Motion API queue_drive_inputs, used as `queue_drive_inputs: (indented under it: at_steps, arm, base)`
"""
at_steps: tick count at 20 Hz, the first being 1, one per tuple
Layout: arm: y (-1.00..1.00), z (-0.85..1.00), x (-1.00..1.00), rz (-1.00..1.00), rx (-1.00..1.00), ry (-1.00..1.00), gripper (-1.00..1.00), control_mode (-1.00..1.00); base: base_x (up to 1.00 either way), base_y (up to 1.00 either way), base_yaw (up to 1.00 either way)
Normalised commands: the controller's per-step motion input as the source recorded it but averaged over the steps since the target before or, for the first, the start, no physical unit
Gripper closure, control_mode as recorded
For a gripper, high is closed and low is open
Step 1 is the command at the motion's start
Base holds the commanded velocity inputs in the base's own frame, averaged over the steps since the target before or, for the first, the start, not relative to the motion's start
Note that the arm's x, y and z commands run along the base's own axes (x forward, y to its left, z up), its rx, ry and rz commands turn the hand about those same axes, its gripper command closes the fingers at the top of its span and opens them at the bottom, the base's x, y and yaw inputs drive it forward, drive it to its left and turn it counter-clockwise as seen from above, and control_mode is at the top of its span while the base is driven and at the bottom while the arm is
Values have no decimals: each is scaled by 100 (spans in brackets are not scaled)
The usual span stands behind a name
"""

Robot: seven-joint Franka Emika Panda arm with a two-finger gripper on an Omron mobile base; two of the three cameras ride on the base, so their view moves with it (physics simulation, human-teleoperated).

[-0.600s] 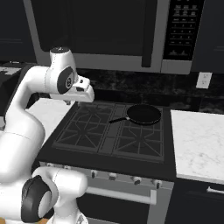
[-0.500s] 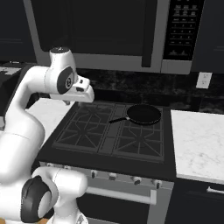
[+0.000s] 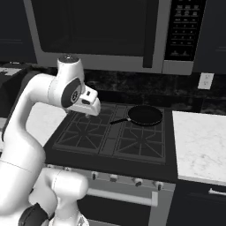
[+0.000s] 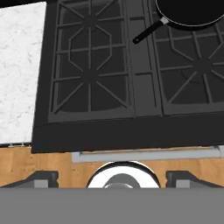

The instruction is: Turn off the rear right burner of the stove.

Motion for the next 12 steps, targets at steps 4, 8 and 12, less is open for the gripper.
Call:
queue_drive_inputs:
  at_steps: [4, 8, 12]
  arm:
    - [-42, -6, -57, -11, 12, -5, -100, -100]
    - [-34, 0, -37, -11, 9, -1, -100, -100]
    - [-54, -9, -46, -18, 17, 0, -100, -100]
  base:
    - [0, 0, 0]
    - [0, 0, 0]
    - [0, 0, 0]
